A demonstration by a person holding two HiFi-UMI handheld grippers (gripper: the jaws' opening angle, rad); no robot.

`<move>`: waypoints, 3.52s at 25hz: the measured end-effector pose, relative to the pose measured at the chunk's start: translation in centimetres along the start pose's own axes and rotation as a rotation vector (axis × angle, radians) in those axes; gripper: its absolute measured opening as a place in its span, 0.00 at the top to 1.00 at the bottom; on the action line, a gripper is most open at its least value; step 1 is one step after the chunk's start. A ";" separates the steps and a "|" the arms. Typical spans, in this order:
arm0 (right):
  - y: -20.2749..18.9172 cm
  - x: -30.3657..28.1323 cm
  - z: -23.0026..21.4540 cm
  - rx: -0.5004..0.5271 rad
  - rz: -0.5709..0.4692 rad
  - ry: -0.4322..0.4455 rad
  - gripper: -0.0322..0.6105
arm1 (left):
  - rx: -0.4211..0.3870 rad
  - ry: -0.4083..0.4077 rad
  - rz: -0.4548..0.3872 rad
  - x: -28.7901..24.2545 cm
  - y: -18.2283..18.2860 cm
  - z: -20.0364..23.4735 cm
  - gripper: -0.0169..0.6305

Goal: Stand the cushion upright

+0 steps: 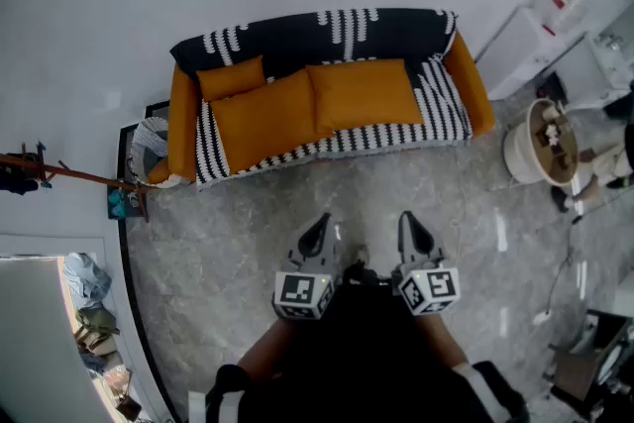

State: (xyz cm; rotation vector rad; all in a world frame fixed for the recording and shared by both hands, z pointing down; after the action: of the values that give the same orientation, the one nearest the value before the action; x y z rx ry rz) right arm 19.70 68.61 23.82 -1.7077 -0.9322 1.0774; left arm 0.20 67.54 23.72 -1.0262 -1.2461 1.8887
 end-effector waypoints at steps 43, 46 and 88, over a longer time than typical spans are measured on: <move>2.2 -7.2 -11.3 -0.027 0.035 0.084 0.97 | 0.047 0.032 0.065 -14.7 -0.6 -2.9 1.00; 3.1 -10.7 -12.4 -0.032 0.039 0.063 0.97 | 0.041 0.015 0.061 -18.4 1.0 -0.8 1.00; 14.0 -51.6 -29.9 0.029 0.218 0.233 0.97 | 0.113 0.252 0.141 -55.4 10.6 15.6 1.00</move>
State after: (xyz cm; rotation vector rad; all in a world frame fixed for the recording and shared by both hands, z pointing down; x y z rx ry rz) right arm 31.87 9.05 31.26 -1.8960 -0.5919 0.9981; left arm 12.53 10.93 31.79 -1.2732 -0.9346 1.8423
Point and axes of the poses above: the fingertips, and each gripper's own axes: x backward along the fingers, z to its left, y out of its top, the point moved 4 cm from there along x, backward along the fingers
